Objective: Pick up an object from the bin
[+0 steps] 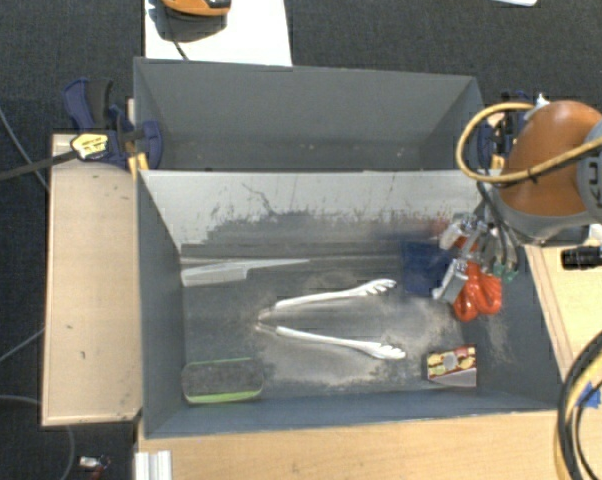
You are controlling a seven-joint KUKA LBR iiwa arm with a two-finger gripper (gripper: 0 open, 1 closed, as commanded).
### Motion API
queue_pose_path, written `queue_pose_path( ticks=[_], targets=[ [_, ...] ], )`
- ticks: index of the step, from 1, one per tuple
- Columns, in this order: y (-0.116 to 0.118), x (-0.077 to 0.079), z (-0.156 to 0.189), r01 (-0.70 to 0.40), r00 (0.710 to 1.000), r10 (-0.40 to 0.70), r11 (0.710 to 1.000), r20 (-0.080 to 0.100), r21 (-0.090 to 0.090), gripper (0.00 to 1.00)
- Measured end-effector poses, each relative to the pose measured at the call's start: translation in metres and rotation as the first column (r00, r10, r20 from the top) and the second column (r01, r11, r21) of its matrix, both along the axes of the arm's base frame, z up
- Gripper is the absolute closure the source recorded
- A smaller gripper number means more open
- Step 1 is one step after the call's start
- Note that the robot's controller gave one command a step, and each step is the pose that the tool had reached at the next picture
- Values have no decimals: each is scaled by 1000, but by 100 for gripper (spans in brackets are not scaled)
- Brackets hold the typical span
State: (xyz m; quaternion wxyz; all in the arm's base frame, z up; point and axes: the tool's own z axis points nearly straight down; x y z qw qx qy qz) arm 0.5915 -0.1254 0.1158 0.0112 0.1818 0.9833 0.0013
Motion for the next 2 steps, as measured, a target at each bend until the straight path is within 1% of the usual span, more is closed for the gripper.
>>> queue_pose_path(
  ticks=[1, 2],
  targets=[
    [4, -14, -10, 41, 999, -41, 999, -4, 2, 0],
    [-3, -11, -44, 289, 957, -288, 957, -12, 14, 100]
  ],
)
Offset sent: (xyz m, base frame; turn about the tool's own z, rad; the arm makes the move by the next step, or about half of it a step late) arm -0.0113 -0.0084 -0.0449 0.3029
